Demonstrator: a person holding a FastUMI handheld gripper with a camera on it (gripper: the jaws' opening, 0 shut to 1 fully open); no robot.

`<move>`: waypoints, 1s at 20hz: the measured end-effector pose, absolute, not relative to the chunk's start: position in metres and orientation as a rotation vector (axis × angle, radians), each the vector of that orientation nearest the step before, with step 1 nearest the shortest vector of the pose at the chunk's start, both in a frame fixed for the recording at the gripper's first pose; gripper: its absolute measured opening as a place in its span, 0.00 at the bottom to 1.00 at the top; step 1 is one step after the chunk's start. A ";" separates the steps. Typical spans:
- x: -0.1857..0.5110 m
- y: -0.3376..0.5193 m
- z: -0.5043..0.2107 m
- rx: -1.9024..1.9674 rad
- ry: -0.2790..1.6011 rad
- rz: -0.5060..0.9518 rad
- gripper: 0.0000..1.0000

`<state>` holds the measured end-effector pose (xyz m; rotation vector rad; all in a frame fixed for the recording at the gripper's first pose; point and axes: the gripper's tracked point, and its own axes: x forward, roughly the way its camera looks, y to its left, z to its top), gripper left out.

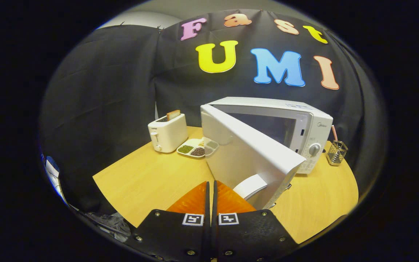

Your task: Open the microwave, put the food inside, and close the microwave door.

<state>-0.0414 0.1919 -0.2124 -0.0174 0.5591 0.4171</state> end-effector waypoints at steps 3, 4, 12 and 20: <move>-0.018 0.163 -0.214 0.001 0.563 0.359 0.01; -0.009 0.154 -0.214 0.007 0.563 0.341 0.01; 0.069 0.102 -0.225 0.034 0.565 0.215 0.01; 0.143 0.080 -0.240 0.011 0.553 0.123 0.01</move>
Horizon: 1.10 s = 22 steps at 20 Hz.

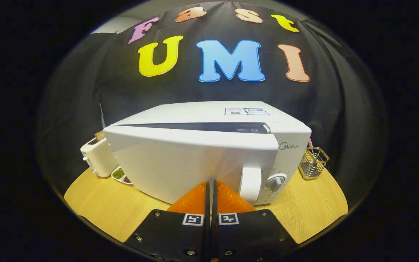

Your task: Open the microwave, put the food inside, and close the microwave door.

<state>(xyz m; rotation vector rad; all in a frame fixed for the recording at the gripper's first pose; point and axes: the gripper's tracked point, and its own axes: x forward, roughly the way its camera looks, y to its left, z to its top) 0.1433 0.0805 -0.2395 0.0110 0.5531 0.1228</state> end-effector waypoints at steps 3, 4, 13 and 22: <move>0.160 0.079 -0.242 0.026 0.555 0.088 0.01; 0.161 0.079 -0.243 0.017 0.549 0.086 0.01; 0.150 0.080 -0.218 -0.044 0.489 0.087 0.03; 0.045 0.063 -0.133 -0.022 0.342 0.054 0.03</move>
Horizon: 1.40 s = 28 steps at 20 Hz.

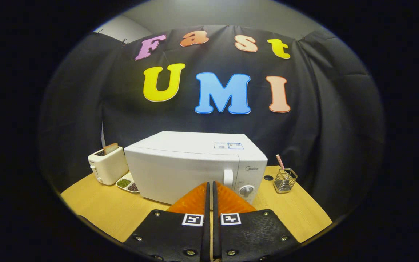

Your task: Open the microwave, put the food inside, and close the microwave door.

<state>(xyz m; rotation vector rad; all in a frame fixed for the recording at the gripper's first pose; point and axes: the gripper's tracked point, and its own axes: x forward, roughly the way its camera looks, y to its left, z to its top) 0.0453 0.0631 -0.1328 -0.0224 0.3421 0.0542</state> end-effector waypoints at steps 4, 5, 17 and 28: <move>0.001 0.055 -0.104 0.032 0.316 0.046 0.08; -0.011 0.055 -0.099 0.046 0.307 0.048 0.15; -0.063 0.029 -0.069 0.044 0.201 -0.016 0.94; -0.047 0.015 -0.062 0.044 0.171 -0.011 0.94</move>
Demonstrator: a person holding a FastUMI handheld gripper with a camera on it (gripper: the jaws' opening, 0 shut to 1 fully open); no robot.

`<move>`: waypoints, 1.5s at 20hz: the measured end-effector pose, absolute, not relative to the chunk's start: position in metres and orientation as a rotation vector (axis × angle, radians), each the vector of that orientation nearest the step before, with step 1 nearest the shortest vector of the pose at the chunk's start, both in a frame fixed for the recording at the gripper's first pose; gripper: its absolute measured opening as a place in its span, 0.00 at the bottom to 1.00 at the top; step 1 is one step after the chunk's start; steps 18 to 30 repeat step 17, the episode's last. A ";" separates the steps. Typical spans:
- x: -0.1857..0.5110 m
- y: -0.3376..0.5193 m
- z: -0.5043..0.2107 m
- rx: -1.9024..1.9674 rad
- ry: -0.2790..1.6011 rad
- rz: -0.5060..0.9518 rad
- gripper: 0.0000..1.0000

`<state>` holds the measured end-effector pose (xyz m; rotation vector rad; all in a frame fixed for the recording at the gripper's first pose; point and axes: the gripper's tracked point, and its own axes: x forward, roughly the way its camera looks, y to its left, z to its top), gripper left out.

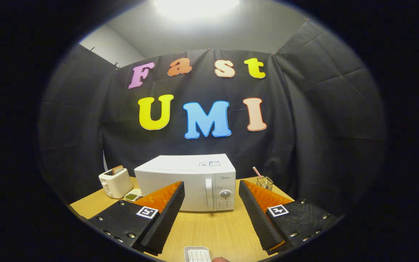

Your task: Open the microwave, put the food inside, and close the microwave door.

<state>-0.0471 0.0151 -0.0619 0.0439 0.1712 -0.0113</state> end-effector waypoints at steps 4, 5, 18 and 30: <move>-0.044 0.010 -0.059 0.041 0.164 -0.008 0.94; -0.043 0.008 -0.059 0.037 0.161 -0.008 0.94; -0.047 -0.007 -0.056 0.030 0.158 -0.008 0.94; -0.047 -0.007 -0.056 0.030 0.158 -0.008 0.94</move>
